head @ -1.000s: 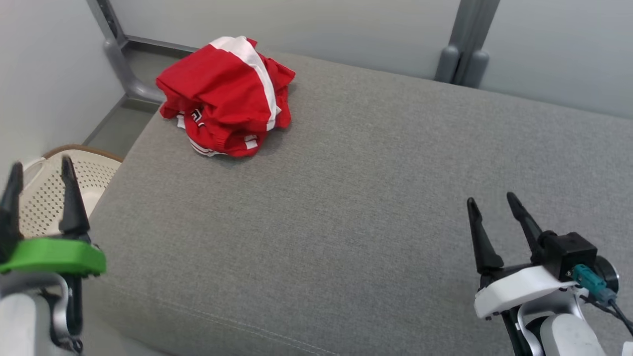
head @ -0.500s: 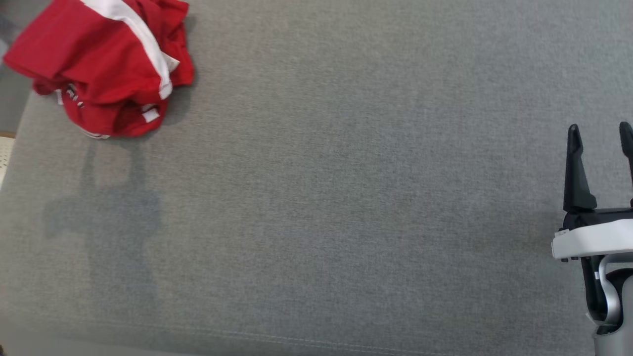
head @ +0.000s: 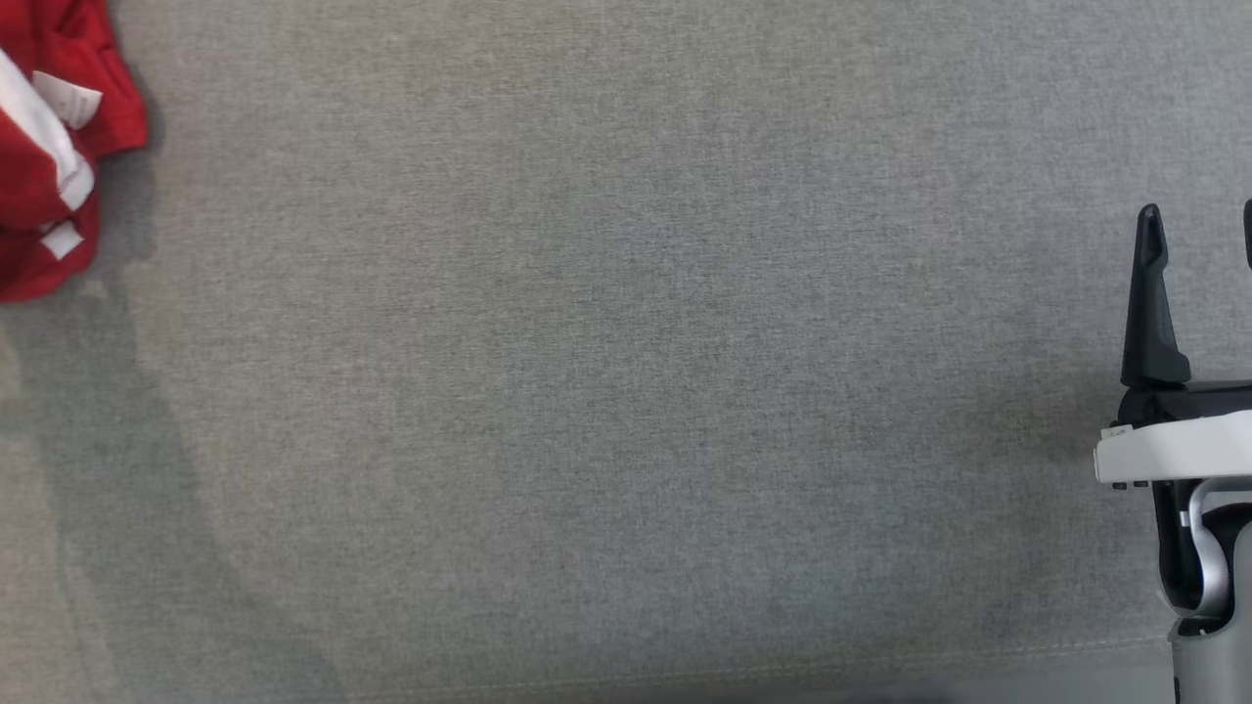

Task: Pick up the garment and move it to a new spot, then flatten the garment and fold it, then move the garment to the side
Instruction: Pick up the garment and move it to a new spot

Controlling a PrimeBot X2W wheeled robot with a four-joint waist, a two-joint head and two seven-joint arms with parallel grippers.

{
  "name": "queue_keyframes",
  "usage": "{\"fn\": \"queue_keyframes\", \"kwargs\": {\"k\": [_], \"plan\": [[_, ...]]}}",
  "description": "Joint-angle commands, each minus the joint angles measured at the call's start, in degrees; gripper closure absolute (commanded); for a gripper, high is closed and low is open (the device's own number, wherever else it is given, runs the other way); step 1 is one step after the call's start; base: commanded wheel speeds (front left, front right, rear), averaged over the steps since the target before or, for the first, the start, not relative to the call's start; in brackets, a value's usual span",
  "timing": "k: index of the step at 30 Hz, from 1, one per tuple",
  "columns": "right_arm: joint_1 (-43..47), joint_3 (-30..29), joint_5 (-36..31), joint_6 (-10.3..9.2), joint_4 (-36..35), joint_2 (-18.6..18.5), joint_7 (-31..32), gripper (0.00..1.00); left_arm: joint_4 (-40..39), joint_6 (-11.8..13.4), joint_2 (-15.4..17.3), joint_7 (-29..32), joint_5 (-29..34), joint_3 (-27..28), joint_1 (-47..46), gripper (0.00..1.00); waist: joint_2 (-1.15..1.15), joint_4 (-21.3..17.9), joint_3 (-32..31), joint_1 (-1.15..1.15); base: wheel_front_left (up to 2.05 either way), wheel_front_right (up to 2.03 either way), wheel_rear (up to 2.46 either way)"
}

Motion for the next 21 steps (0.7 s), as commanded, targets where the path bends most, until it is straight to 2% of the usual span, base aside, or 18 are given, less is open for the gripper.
{"fn": "queue_keyframes", "kwargs": {"k": [1, 8, 9, 10, 15, 21], "plan": [[-0.88, 0.13, -0.06, 0.01, 0.12, 0.09, -0.3, 0.0, 1.83, -0.24, 0.86, -0.03, 0.09, -0.53, -1.09, 0.0, 0.0, -2.03, 2.07, -0.01, 0.0, 0.0, 0.0], [-1.3, 0.73, -0.4, 0.01, 1.14, 0.59, -0.72, 0.0, 10.56, -0.32, 1.04, 2.62, -0.1, -2.92, -1.15, 0.0, 0.0, -2.27, 1.21, -0.01, 0.0, 0.0, 0.0], [-1.41, 0.89, -0.38, 0.01, 1.34, 0.64, -0.71, 0.0, 11.82, -0.32, 1.15, 3.13, -0.41, -3.11, -1.22, 0.56, 0.0, -2.31, 1.05, -0.01, 0.0, 0.0, 0.0], [-1.47, 1.09, -0.38, 0.01, 1.54, 0.67, -0.85, 0.0, 12.54, -0.35, 1.27, 3.21, -0.37, -3.41, -1.18, 1.0, 0.0, -2.37, 0.86, -0.01, 0.0, 0.0, 0.0], [-1.57, 1.62, -0.46, 0.01, 2.54, 1.03, -1.44, 0.0, 13.56, -0.38, 2.23, -0.96, 0.27, -4.68, -1.87, 1.0, 0.0, -2.36, -0.65, -0.01, 0.0, 0.0, 0.0], [-0.76, 1.98, 0.28, 0.01, 4.9, 1.48, -2.61, 0.0, 11.14, -0.42, 3.55, -7.17, 0.85, -7.17, -3.83, 1.0, 0.0, -2.04, -4.5, -0.01, 0.0, 0.0, 0.0]]}}
